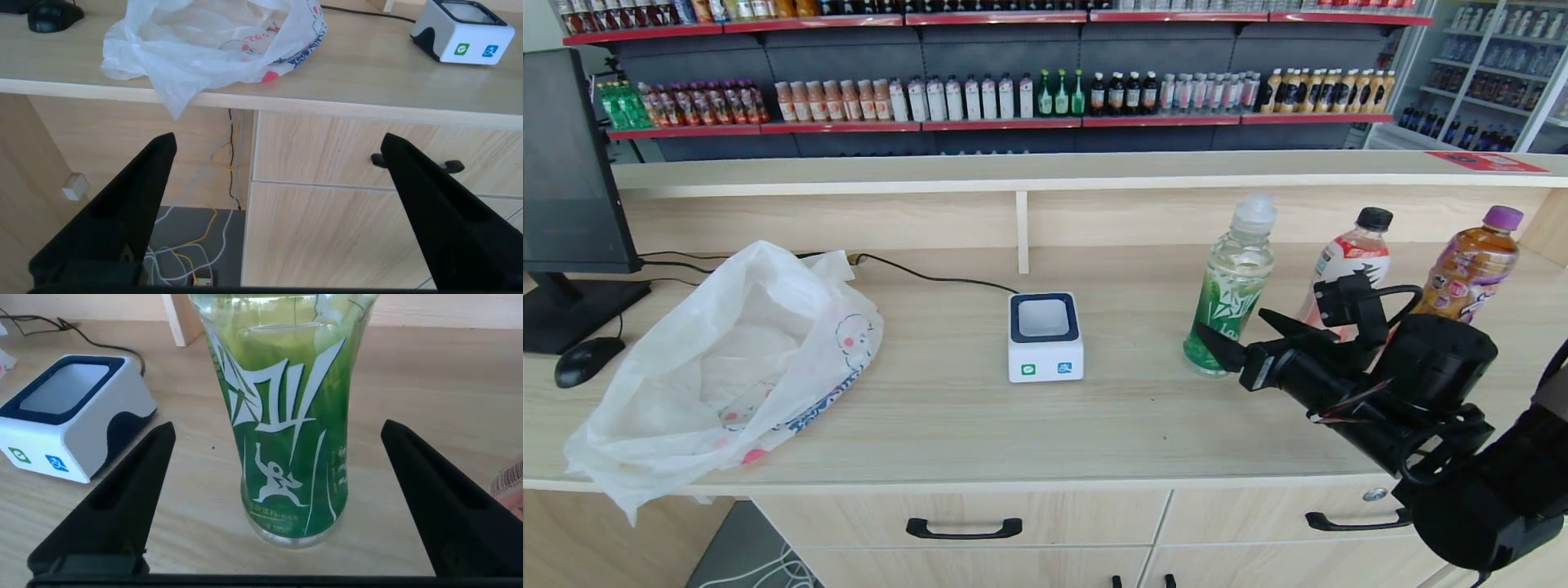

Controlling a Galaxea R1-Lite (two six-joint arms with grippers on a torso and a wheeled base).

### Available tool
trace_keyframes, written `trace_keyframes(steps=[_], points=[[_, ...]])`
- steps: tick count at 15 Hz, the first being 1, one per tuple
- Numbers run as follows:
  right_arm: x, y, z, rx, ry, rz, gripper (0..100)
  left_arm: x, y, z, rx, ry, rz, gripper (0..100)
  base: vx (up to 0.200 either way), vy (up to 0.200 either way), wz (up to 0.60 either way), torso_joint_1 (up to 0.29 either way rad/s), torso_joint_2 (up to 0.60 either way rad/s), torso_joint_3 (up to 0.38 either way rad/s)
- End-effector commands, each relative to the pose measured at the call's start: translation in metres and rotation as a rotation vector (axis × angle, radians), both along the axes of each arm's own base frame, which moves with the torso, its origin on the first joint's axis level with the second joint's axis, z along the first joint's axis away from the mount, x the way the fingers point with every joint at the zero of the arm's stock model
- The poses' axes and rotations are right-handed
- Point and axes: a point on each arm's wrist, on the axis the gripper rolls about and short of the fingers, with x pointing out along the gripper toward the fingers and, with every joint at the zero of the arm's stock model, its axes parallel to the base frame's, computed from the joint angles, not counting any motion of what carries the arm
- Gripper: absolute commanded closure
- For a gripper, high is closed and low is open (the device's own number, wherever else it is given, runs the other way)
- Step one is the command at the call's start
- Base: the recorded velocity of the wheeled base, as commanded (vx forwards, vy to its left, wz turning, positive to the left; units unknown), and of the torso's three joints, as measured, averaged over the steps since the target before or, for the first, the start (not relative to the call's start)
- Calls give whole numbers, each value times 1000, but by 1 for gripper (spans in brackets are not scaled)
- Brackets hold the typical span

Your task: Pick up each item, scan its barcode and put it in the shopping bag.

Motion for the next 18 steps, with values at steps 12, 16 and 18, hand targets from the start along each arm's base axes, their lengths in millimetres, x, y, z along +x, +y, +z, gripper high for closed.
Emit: trace_keyframes(steps=[12,16,18], points=[[-43,32,-1,22,58,36,0,0,0,0,-1,-2,0,0,0,0,0,0,0,0],[-28,40,2,33,28,46,0,0,0,0,-1,-2,0,0,0,0,0,0,0,0],[-26,41,-1,31,37,42,0,0,0,0,-1,-2,0,0,0,0,0,0,0,0]])
